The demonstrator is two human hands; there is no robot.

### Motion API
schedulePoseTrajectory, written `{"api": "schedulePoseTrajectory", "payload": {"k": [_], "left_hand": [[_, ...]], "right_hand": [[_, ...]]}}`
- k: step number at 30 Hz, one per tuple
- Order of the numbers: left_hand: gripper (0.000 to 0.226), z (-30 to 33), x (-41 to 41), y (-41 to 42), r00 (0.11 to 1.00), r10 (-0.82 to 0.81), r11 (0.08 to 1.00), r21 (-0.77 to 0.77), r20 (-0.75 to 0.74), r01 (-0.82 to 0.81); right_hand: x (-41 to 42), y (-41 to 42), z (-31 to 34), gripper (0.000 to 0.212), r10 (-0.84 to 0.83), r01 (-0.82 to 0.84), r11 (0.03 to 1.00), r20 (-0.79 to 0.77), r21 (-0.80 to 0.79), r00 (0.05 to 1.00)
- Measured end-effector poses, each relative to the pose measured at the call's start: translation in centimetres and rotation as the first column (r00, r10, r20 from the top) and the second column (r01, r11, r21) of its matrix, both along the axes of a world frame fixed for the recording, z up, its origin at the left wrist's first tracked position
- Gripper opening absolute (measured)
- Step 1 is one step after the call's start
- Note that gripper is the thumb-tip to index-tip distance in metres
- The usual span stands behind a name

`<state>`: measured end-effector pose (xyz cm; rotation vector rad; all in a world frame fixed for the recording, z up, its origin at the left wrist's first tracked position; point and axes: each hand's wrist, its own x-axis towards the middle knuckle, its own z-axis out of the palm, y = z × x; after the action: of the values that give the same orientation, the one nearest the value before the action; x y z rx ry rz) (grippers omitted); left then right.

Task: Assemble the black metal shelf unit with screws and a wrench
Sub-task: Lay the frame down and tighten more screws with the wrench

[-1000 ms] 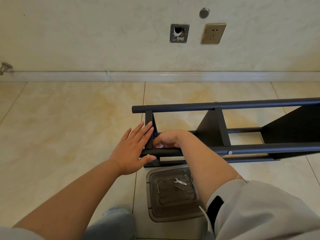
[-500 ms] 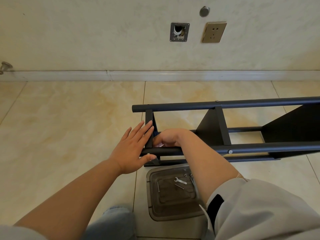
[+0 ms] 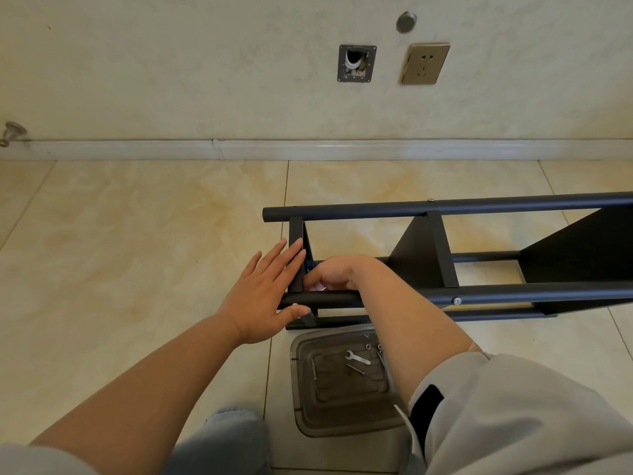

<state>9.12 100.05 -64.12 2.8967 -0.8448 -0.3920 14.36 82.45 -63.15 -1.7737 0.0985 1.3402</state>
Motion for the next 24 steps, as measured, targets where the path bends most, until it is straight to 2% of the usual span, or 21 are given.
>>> {"api": "schedulePoseTrajectory", "payload": {"k": [3, 8, 12, 18, 21, 24], "left_hand": [[0.088, -0.11, 0.05, 0.02, 1.000, 0.001, 1.000, -0.005, 0.001, -0.001], [0.086, -0.24, 0.07, 0.05, 1.000, 0.003, 1.000, -0.010, 0.008, -0.003], [0.087, -0.24, 0.08, 0.11, 1.000, 0.003, 1.000, -0.004, 0.004, -0.003], [0.086, -0.32, 0.12, 0.05, 1.000, 0.007, 1.000, -0.011, 0.001, -0.007], [0.085, -0.33, 0.13, 0.04, 1.000, 0.012, 1.000, -0.022, 0.001, -0.012], [0.085, -0.36, 0.11, 0.06, 1.000, 0.008, 1.000, -0.014, 0.000, -0.008]], "right_hand": [[-0.06, 0.04, 0.14, 0.023, -0.003, 0.003, 1.000, -0.022, 0.017, 1.000], [-0.07, -0.01, 0.27, 0.029, 0.012, -0.011, 1.000, 0.014, -0.029, 1.000], [-0.10, 0.13, 0.17, 0.021, -0.001, 0.001, 1.000, -0.034, 0.018, 0.999], [-0.09, -0.01, 0.33, 0.026, 0.013, -0.013, 0.999, 0.010, -0.031, 1.000], [-0.11, 0.10, 0.29, 0.022, 0.013, -0.013, 1.000, -0.022, 0.004, 1.000], [-0.10, 0.08, 0.11, 0.017, 0.006, -0.006, 1.000, -0.005, -0.029, 1.000]]}}
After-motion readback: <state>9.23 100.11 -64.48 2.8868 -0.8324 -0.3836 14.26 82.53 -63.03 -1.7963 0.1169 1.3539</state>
